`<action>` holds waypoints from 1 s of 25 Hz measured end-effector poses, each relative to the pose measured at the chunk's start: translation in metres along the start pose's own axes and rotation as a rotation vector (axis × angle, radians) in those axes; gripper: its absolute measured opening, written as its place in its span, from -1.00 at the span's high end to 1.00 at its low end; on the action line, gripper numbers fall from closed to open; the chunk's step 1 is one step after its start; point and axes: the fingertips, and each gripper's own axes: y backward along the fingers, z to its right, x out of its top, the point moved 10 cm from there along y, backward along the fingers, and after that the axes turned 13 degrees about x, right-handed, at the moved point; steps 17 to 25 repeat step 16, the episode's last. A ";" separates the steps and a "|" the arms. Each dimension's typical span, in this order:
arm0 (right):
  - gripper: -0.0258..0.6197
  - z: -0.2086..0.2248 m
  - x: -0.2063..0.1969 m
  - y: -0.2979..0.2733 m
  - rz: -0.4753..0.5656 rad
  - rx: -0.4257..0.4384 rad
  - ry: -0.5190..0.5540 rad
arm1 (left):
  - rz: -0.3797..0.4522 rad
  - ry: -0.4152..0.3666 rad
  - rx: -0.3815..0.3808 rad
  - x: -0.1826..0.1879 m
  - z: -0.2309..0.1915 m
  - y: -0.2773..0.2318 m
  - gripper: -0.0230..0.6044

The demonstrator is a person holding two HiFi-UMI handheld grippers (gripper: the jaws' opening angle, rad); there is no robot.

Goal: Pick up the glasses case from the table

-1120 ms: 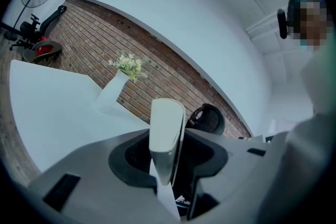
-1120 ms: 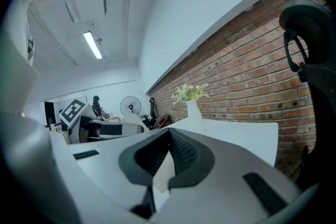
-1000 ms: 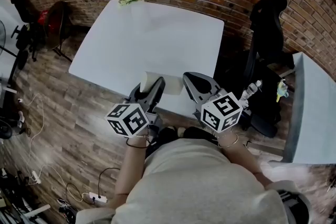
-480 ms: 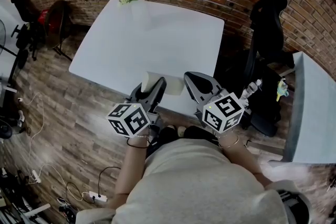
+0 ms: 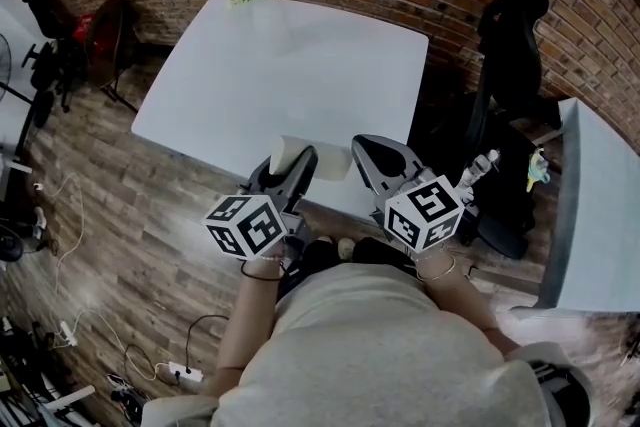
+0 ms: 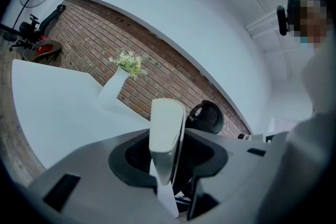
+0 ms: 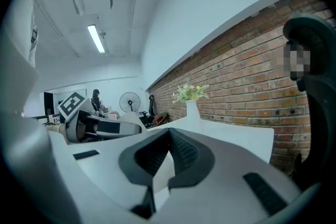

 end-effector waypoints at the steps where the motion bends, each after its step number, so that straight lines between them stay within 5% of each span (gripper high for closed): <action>1: 0.92 0.000 -0.002 -0.001 -0.008 0.000 -0.005 | -0.002 0.001 0.004 -0.001 -0.001 0.001 0.44; 25: 0.92 -0.005 -0.012 -0.011 -0.027 0.030 -0.043 | -0.015 0.002 0.016 0.000 -0.006 0.007 0.44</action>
